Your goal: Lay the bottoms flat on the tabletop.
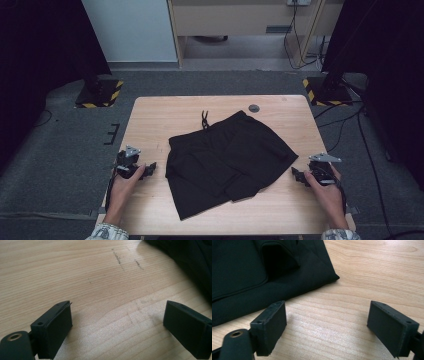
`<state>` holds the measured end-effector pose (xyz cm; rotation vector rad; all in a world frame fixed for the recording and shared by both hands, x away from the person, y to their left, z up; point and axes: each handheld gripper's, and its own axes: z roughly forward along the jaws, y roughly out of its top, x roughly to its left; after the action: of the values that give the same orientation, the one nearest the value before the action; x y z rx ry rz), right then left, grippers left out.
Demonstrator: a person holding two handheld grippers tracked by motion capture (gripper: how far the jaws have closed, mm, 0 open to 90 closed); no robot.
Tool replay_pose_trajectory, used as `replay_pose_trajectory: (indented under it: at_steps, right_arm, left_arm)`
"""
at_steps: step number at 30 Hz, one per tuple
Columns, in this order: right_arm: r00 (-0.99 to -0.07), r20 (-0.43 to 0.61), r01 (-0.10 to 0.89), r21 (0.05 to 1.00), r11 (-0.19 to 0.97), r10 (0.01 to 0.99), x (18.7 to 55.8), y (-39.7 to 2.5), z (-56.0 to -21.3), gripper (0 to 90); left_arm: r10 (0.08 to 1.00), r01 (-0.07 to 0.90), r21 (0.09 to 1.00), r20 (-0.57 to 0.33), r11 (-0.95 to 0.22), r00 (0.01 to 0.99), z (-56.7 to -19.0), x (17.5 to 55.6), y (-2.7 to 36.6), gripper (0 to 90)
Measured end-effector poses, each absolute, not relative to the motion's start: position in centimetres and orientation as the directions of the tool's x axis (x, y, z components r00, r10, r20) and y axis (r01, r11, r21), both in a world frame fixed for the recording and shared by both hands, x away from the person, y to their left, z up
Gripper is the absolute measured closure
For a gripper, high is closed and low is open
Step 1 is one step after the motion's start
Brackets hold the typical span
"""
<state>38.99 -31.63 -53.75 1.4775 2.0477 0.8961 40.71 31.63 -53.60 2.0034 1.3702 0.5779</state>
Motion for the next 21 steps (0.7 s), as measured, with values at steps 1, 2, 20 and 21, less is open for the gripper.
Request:
replay_pose_trajectory:
  at_steps: [1,2,20,21]
  right_arm:
    - [-0.313,0.008,0.652,0.729,0.209,0.95,39.0,-31.6,-53.7,15.5]
    - [-0.309,0.008,0.653,0.729,0.206,0.951,39.0,-31.5,-53.7,15.5]
    - [-0.487,-0.018,0.543,0.776,0.32,0.873,39.6,-24.7,-52.6,43.2]
    - [-0.493,-0.029,0.55,0.764,0.338,0.869,39.6,-24.6,-52.8,44.3]
  left_arm:
    - [0.933,0.655,0.712,0.004,-0.255,0.359,-53.6,40.7,31.6,7.0]
    - [0.935,0.656,0.712,0.004,-0.252,0.355,-53.6,40.6,31.6,6.9]
    - [0.708,0.481,0.704,0.045,-0.523,0.704,-51.5,36.1,19.0,15.7]
    - [0.707,0.492,0.689,0.042,-0.532,0.706,-51.8,36.3,18.9,16.6]
